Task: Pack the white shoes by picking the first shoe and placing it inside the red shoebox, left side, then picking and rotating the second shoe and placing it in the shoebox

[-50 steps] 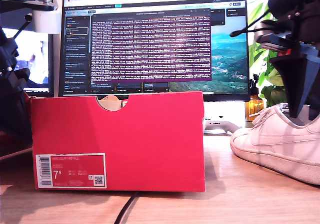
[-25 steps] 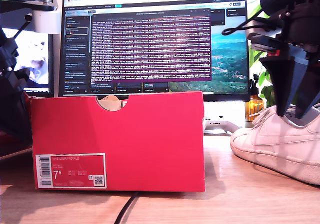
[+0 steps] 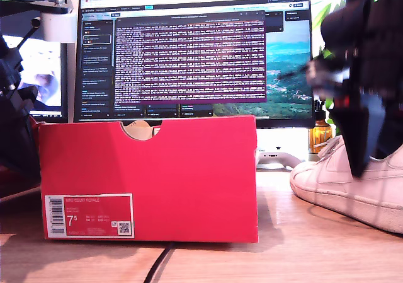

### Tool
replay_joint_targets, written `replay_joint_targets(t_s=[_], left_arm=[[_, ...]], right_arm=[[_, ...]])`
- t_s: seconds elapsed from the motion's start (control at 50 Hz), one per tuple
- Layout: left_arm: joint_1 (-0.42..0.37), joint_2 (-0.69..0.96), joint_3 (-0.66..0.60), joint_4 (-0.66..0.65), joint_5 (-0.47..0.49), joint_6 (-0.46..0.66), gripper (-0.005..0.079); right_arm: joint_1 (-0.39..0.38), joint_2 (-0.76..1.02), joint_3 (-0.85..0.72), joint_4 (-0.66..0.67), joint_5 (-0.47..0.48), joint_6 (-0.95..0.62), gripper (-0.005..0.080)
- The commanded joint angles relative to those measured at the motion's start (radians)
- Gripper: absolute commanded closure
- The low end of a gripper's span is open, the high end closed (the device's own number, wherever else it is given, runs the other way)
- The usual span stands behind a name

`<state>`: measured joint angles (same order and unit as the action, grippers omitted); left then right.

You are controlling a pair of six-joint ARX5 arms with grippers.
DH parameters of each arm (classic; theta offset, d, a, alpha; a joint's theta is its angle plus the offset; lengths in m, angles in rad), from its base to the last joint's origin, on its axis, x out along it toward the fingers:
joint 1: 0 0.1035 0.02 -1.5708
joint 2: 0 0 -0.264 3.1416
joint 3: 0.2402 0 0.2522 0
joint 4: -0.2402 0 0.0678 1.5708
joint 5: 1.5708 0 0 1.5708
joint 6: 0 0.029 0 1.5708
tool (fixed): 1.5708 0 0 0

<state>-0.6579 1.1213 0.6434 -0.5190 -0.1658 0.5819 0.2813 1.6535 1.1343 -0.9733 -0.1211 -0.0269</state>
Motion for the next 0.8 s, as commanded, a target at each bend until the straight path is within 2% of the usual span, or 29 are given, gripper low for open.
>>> replay_joint_targets(t_s=[0.0,0.06,0.1,0.14,0.32,0.78], left_arm=[[0.001,0.005,0.002,0.019,0.000,-0.005,0.0762],[0.001,0.005,0.002,0.018,0.000,-0.005,0.0762],[0.001,0.005,0.002,0.018,0.000,-0.005,0.0762],[0.001,0.005,0.002,0.018,0.000,-0.005,0.0762],[0.001,0.005,0.002,0.017,0.000,-0.005,0.0762],[0.001,0.005,0.002,0.015,0.000,-0.005,0.0762]], right_arm=[[-0.001,0.014,-0.016,0.020,0.000,0.000,0.0519],[-0.001,0.020,-0.016,0.031,0.000,0.001,0.0637],[0.000,0.023,-0.016,0.043,0.000,0.002,0.0772],[0.002,0.022,-0.016,0.059,-0.002,0.007,0.0753],[0.025,0.016,0.013,0.074,-0.029,0.071,0.0765],[0.077,-0.074,0.335,-0.146,-0.034,0.263,0.0765]])
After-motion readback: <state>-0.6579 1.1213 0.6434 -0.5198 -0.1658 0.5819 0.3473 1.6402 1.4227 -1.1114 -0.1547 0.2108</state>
